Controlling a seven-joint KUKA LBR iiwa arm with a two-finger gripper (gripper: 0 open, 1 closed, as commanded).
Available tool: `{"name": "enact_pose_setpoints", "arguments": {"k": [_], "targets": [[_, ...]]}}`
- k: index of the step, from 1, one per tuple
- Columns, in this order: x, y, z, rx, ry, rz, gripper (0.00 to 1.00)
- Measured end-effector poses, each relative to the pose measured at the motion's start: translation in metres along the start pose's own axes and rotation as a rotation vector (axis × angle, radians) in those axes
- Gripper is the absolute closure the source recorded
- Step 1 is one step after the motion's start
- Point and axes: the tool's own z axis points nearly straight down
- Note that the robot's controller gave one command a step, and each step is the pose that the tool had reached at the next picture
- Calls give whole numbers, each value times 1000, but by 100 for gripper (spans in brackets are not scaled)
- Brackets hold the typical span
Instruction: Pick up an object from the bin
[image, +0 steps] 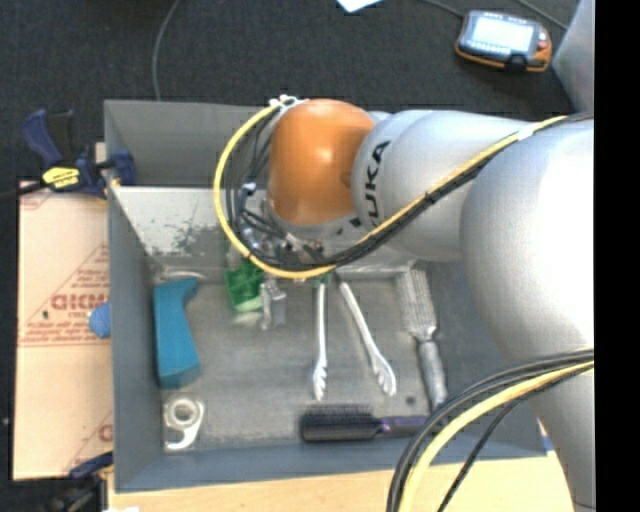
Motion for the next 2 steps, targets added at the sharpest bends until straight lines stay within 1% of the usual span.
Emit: {"name": "enact_pose_setpoints", "arguments": {"k": [1, 2], "targets": [[6, -35, 20, -2, -5, -77, 0], [1, -27, 42, 1, -28, 61, 0]]}}
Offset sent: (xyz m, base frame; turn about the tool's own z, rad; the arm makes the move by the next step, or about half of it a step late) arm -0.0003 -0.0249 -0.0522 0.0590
